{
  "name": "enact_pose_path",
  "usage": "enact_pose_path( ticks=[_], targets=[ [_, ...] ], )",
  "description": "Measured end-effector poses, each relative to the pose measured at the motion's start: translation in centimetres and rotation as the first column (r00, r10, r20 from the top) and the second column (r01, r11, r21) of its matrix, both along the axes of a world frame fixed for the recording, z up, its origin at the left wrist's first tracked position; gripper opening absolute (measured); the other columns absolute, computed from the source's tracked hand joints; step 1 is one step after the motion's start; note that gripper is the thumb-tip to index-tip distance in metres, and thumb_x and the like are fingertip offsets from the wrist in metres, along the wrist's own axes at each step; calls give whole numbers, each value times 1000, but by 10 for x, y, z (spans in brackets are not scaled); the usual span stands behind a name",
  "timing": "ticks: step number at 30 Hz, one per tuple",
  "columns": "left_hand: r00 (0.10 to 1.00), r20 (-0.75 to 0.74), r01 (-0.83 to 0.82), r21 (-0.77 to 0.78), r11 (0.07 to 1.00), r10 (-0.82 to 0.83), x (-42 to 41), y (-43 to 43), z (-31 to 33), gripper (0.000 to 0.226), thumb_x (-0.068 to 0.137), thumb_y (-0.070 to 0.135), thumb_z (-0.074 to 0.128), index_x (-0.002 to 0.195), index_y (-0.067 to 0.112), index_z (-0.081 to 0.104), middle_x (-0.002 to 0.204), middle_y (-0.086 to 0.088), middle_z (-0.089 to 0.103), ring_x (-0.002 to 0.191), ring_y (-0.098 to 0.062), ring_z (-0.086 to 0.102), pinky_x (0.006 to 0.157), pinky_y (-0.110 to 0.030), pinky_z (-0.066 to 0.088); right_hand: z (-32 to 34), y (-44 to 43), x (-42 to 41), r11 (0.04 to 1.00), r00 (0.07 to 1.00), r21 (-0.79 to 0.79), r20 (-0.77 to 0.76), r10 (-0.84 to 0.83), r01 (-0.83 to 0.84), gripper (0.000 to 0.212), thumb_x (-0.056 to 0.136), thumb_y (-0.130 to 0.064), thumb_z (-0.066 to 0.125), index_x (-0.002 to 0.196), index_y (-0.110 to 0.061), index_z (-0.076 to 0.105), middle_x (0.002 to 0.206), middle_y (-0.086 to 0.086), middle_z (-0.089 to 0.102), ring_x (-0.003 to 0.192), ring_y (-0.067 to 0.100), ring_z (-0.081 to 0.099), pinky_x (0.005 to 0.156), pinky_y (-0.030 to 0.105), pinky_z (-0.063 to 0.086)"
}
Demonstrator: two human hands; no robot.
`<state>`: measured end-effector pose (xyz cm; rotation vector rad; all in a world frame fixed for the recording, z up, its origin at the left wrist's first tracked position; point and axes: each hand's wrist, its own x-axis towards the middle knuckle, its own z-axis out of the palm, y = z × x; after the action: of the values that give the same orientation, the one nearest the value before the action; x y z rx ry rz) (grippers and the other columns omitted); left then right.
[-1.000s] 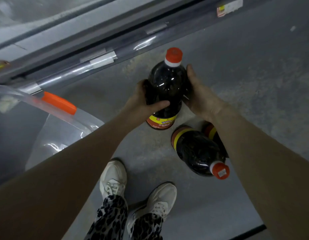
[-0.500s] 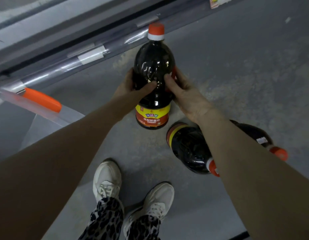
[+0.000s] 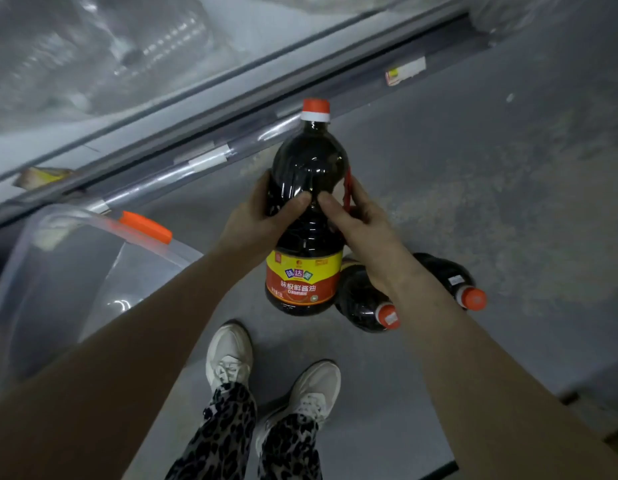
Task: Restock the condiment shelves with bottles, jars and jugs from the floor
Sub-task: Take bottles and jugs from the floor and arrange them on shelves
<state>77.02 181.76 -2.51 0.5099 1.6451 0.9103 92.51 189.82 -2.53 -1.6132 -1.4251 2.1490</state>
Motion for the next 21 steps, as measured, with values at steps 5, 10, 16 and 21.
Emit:
enact_pose_path(
  ticks=[5, 10, 16, 21],
  targets=[
    [999, -34, 18, 20, 1000, -18, -5, 4, 75, 75, 74, 60, 61, 141, 31, 45, 129, -1, 63, 118, -20, 61, 103, -49, 48, 76, 3, 0, 998, 999, 43, 38, 39, -41, 49, 91, -39, 70, 107, -75, 41, 114, -16, 62, 97, -4, 64, 64, 6, 48],
    [1000, 0, 14, 46, 999, -14, -8, 7, 154, 61, 76, 56, 64, 132, 38, 53, 123, 3, 68, 114, -17, 64, 101, -43, 51, 161, 0, 1, 993, 998, 117, 58, 9, -16, 55, 88, -44, 72, 80, -89, 41, 91, -28, 69, 88, -8, 67, 62, 6, 49],
    [998, 4, 60, 82, 995, -60, -8, 9, 258, 63, 71, 65, 66, 128, 41, 55, 119, 1, 70, 108, -16, 68, 99, -46, 52, 270, -7, 1, 981, 997, 189, 56, -60, 48, 55, 81, -54, 74, 125, -71, 46, 125, -1, 67, 114, 16, 65, 94, 35, 54],
    [993, -75, 95, 99, 991, -87, -6, 8, 349, 84, 57, 78, 60, 130, 36, 54, 123, 0, 68, 111, -21, 65, 101, -47, 50, 358, -16, 4, 965, 996, 253, 24, -85, 76, 69, 87, -47, 73, 149, -41, 42, 139, 9, 59, 124, 25, 60, 105, 43, 51]
  ],
)
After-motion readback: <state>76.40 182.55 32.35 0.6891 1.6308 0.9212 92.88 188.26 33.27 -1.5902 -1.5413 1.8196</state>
